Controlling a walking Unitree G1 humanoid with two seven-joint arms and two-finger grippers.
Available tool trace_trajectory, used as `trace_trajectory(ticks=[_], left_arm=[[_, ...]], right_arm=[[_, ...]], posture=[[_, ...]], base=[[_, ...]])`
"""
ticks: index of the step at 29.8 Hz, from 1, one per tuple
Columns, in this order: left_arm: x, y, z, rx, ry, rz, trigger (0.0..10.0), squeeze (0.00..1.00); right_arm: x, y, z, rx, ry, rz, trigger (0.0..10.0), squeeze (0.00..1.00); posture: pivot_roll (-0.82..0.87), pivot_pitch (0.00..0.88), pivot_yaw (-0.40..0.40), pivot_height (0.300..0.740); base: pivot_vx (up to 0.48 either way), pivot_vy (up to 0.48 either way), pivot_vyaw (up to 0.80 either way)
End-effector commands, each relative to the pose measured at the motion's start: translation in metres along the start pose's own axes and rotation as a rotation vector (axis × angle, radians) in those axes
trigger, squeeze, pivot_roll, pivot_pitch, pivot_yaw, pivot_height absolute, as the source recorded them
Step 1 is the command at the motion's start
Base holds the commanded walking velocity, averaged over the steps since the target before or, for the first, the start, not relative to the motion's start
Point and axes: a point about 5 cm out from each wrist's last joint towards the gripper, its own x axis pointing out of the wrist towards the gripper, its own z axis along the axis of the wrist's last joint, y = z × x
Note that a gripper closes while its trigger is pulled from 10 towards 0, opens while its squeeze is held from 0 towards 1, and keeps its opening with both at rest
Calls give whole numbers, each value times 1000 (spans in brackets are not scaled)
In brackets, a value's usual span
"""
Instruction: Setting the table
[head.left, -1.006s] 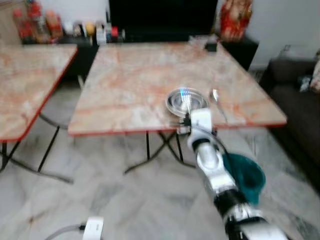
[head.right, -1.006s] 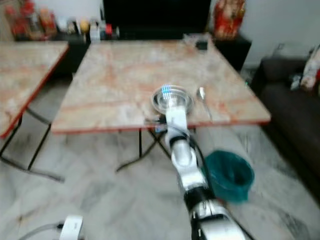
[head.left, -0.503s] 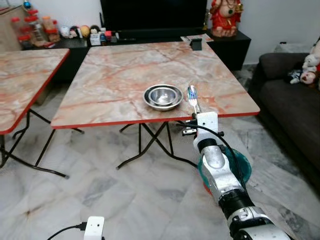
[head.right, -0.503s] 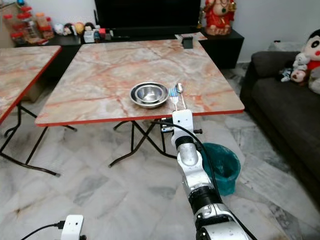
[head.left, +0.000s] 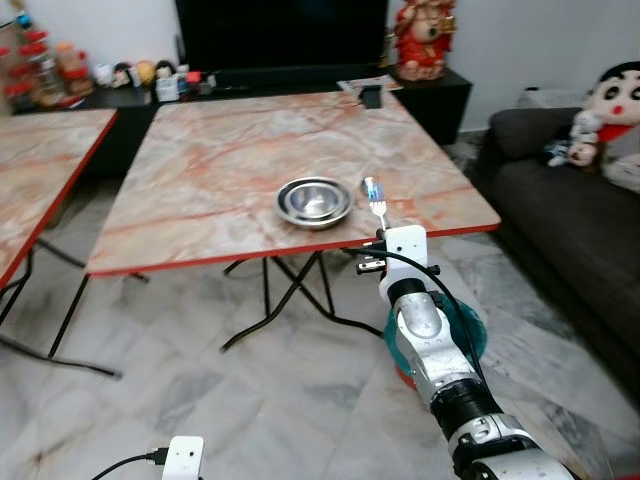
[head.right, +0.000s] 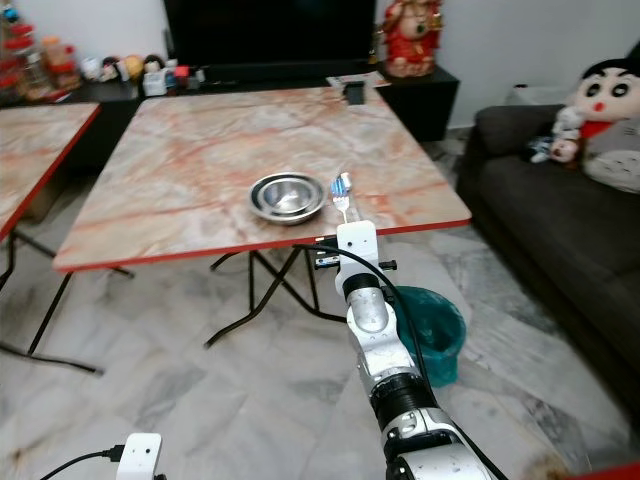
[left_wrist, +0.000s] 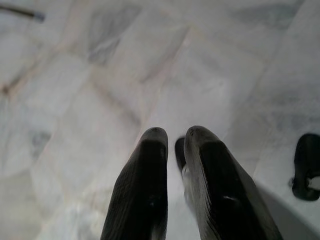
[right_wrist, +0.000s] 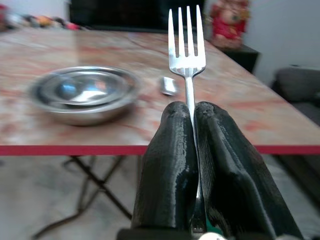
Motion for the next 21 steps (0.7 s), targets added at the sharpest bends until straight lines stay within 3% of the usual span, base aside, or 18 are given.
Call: trace_trajectory(ticks=[1, 11, 18, 21], left_arm=[[-1, 1, -3, -3, 9, 9, 10000, 0], [-1, 3, -4, -1, 13, 10, 10000, 0], [0, 1, -2, 1, 7, 4, 10000, 0], [0, 1, -1, 2, 6, 3, 10000, 0]], right_arm=[[3, 3, 7, -3, -18, 4, 10000, 0], [4, 4, 7, 11, -15, -5, 10000, 0], [5, -1, 5, 0, 7, -33, 10000, 0], [5, -1, 7, -5, -6, -32, 10000, 0]], posture=[[-8, 0, 0, 740], [-6, 0, 2, 740], [-11, 0, 3, 740], [-11, 0, 4, 740]], base=[[356, 0, 0], [363, 0, 0], [364, 0, -611], [365, 0, 0]])
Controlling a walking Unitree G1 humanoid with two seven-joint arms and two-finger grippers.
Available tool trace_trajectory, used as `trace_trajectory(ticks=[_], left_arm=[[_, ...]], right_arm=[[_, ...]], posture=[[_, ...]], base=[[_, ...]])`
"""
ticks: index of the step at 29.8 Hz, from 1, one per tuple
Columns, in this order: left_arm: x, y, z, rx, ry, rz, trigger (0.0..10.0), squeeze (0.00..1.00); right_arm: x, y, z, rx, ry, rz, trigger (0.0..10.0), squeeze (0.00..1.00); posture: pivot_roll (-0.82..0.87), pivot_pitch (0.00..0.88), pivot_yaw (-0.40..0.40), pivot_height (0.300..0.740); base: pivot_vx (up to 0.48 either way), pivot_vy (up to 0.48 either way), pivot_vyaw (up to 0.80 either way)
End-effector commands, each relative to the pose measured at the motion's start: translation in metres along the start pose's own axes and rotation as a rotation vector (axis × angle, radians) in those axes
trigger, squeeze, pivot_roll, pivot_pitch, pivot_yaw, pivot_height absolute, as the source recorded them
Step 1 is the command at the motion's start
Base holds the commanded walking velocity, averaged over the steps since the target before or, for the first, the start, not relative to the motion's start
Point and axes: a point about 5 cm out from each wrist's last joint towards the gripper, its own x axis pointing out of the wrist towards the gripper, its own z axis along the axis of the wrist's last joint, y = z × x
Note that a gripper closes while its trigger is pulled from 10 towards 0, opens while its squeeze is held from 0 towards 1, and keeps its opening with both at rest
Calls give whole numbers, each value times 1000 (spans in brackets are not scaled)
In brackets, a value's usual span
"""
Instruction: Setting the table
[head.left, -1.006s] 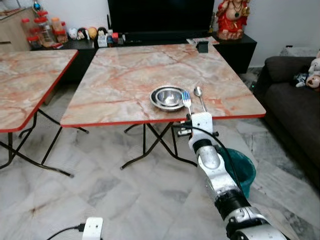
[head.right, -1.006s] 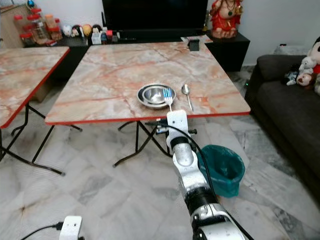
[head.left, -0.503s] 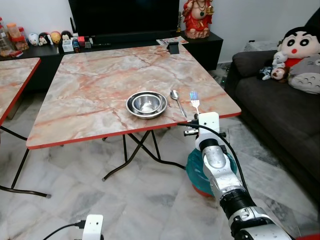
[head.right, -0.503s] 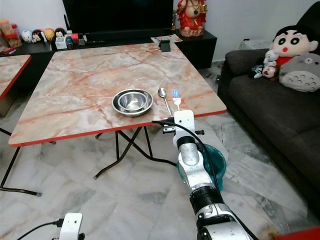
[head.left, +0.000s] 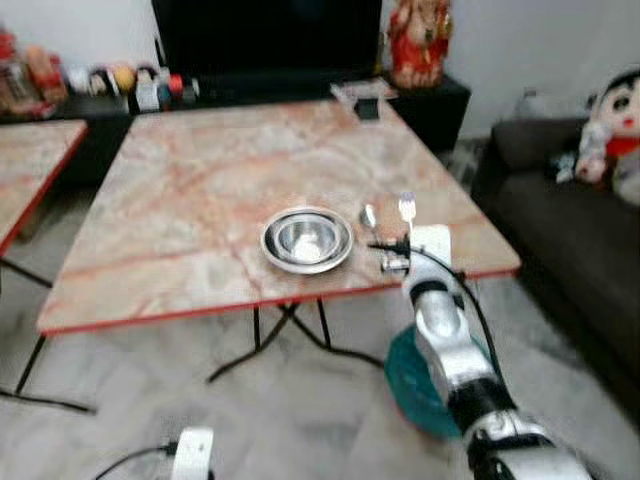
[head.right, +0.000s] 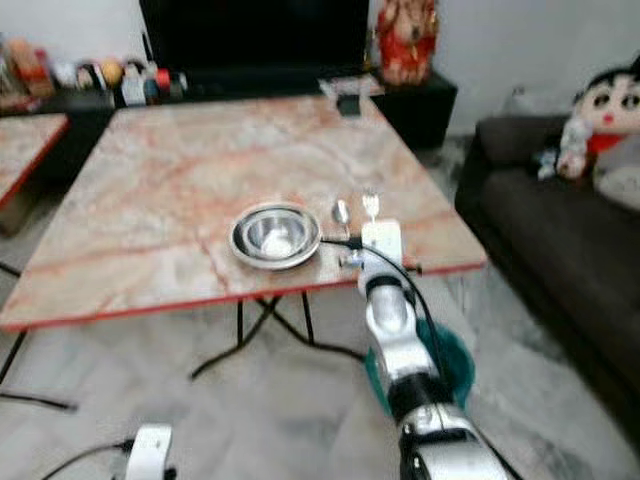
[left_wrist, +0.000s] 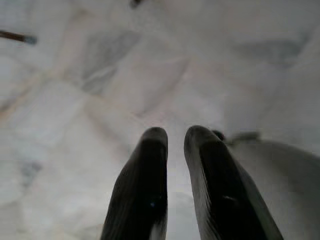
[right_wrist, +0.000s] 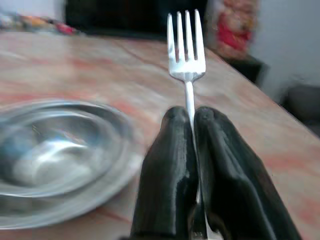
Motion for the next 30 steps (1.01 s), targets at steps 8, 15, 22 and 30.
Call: trace_trajectory(ticks=[8, 15, 22, 30], left_arm=[[1, -10, 6, -9, -17, -23, 10000, 0], [1, -11, 6, -13, -19, -26, 10000, 0], [1, -15, 8, -26, -30, -40, 10000, 0], [2, -17, 10, -49, -41, -49, 10000, 0]], right_arm=[[2, -18, 2, -19, -14, -45, 10000, 0], [2, -18, 3, -30, -21, -45, 10000, 0], [1, -19, 5, -46, -47, -14, 10000, 0], [2, -18, 6, -57, -55, -5, 10000, 0]], posture=[[-9, 0, 4, 740], [-15, 0, 7, 740], [-16, 0, 8, 740], [-21, 0, 9, 740]], base=[[367, 0, 0], [356, 0, 0], [42, 0, 138], [0, 0, 800]])
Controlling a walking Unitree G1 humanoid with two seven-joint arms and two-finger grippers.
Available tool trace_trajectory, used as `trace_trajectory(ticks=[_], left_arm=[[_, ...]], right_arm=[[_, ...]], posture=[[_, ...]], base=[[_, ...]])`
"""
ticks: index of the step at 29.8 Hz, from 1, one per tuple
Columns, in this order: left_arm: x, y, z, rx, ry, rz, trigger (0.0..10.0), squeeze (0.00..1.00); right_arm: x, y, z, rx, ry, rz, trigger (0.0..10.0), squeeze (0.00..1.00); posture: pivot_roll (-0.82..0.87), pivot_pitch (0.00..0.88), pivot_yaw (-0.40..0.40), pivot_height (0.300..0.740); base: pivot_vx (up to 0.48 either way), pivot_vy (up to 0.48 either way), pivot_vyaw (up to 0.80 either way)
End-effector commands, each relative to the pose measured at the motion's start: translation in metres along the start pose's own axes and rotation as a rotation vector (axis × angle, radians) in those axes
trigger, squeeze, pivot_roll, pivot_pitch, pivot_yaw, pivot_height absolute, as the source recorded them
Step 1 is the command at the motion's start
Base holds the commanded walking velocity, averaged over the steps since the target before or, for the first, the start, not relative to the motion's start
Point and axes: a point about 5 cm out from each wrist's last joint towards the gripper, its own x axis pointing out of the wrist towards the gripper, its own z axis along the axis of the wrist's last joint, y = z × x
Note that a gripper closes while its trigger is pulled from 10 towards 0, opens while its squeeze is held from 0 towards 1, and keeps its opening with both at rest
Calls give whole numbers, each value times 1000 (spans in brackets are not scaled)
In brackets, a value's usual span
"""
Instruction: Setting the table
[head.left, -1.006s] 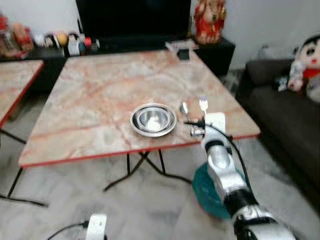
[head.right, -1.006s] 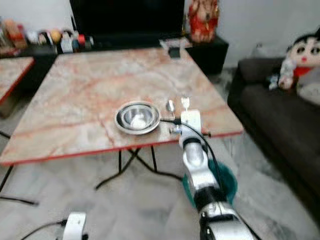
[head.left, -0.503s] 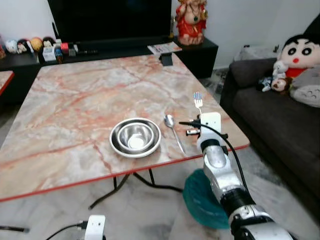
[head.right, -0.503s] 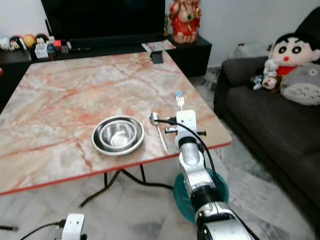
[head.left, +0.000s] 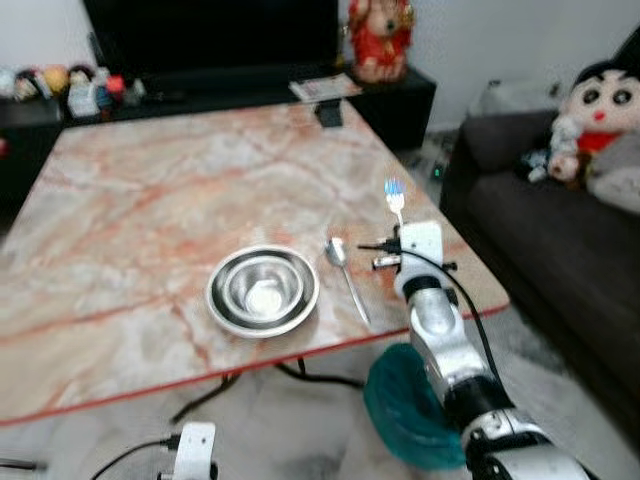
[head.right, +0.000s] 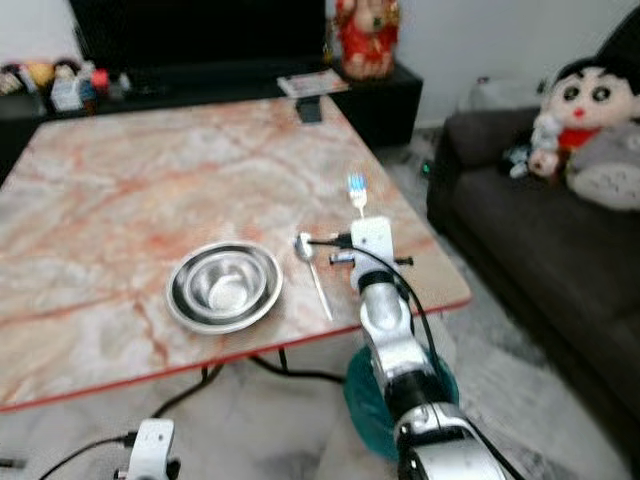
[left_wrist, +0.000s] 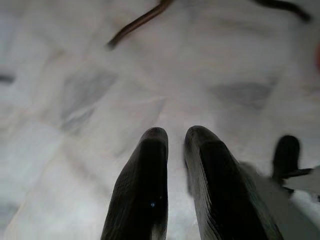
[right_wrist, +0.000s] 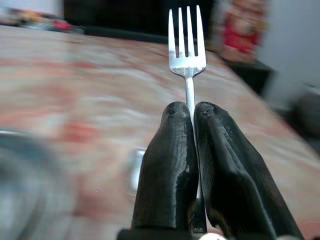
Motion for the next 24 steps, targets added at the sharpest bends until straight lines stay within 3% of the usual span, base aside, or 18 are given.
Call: trace_trajectory(ticks=[1, 5, 12, 24], left_arm=[[-1, 0, -2, -20, -3, -1, 10000, 0], [-1, 0, -3, -15, 4, -5, 10000, 0], [-1, 0, -2, 6, 1, -6, 10000, 0], [0, 4, 2, 16, -6, -1, 10000, 0]], right_arm=[[3, -3, 6, -6, -26, -1, 10000, 0], [2, -3, 5, -6, -17, -3, 10000, 0], [2, -5, 4, 6, -7, -15, 10000, 0], [4, -4, 7, 9, -13, -5, 10000, 0]], posture=[[-21, 0, 10, 740], [-24, 0, 12, 740], [-29, 0, 19, 740], [-26, 0, 22, 740]], base=[[0, 0, 800], [0, 0, 584], [0, 0, 0], [209, -279, 0]])
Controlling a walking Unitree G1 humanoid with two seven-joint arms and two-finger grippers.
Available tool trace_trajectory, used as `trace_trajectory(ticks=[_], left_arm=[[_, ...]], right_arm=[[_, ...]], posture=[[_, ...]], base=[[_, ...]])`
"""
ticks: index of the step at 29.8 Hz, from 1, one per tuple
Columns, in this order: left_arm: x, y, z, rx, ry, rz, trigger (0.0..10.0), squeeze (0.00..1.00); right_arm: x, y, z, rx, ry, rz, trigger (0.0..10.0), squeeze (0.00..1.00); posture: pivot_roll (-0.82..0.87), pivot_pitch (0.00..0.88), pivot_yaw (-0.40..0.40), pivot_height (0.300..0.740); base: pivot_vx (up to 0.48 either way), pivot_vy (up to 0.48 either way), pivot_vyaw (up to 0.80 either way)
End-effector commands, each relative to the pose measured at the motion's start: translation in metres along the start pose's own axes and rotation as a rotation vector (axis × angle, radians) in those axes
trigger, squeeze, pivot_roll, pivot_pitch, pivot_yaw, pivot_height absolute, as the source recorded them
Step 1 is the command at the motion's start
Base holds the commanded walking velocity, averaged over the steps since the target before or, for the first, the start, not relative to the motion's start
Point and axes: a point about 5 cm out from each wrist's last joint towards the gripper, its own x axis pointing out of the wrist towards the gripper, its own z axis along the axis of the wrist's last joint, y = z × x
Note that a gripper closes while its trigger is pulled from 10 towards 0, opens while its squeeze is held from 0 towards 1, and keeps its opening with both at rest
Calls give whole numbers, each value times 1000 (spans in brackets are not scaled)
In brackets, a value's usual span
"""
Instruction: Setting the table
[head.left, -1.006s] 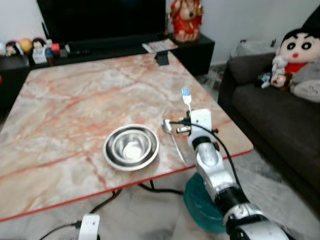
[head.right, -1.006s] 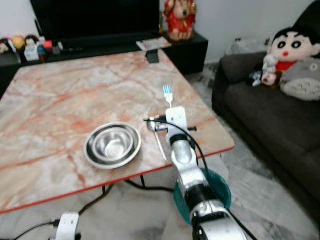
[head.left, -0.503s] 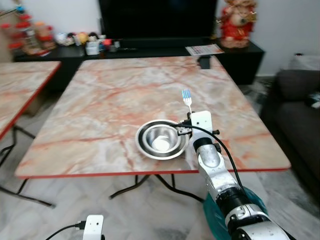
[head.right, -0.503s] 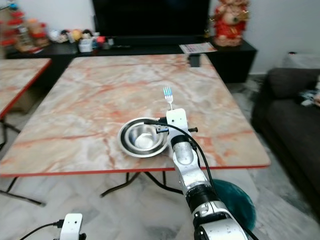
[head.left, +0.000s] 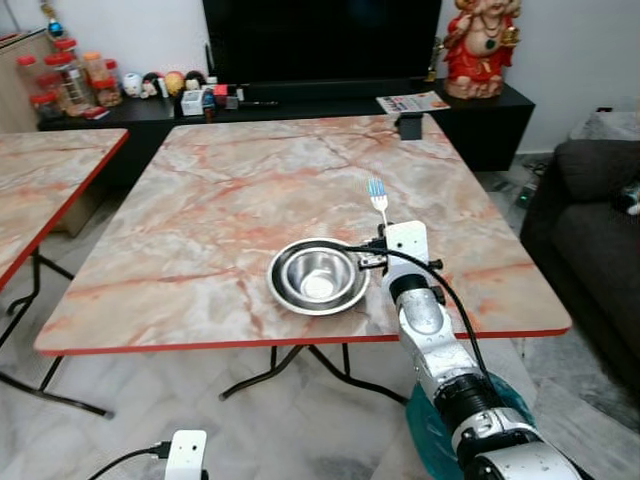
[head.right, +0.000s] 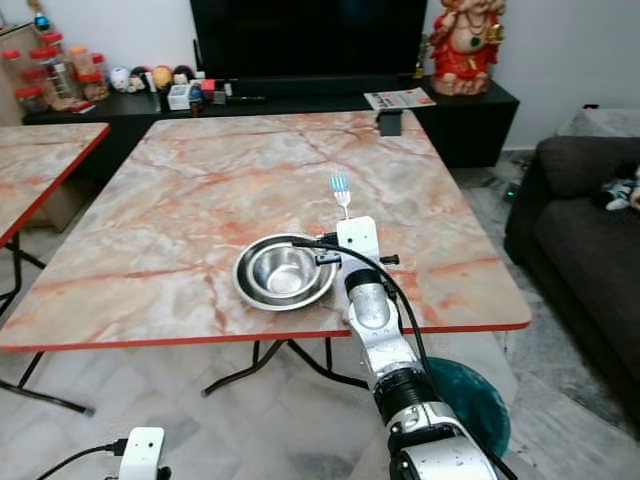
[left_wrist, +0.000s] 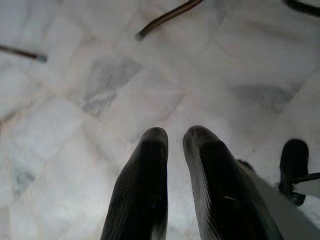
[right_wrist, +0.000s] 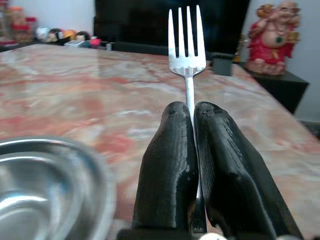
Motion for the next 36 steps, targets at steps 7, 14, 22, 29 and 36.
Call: trace_trajectory(ticks=[7, 14, 22, 29, 36], left_arm=[[1, 1, 4, 10, -5, -4, 10000, 0], [1, 2, 4, 6, -4, 1, 10000, 0], [2, 1, 5, 7, -7, 0, 10000, 0], [1, 0, 3, 5, -1, 0, 10000, 0], [0, 1, 1, 1, 4, 5, 10000, 0]], right_arm=[[4, 1, 5, 38, -3, 2, 10000, 0], [5, 2, 6, 35, 1, 12, 10000, 0], [4, 0, 4, 31, 11, 7, 10000, 0], [4, -3, 1, 26, 26, -1, 10000, 0], [3, -3, 0, 29, 32, -1, 10000, 0]], posture=[[-25, 0, 20, 740], [-24, 0, 17, 740], [-27, 0, 15, 740], [-28, 0, 16, 740], [-27, 0, 15, 740]], base=[[143, -160, 0], [0, 0, 0], [0, -31, 0], [0, -419, 0], [0, -110, 0]])
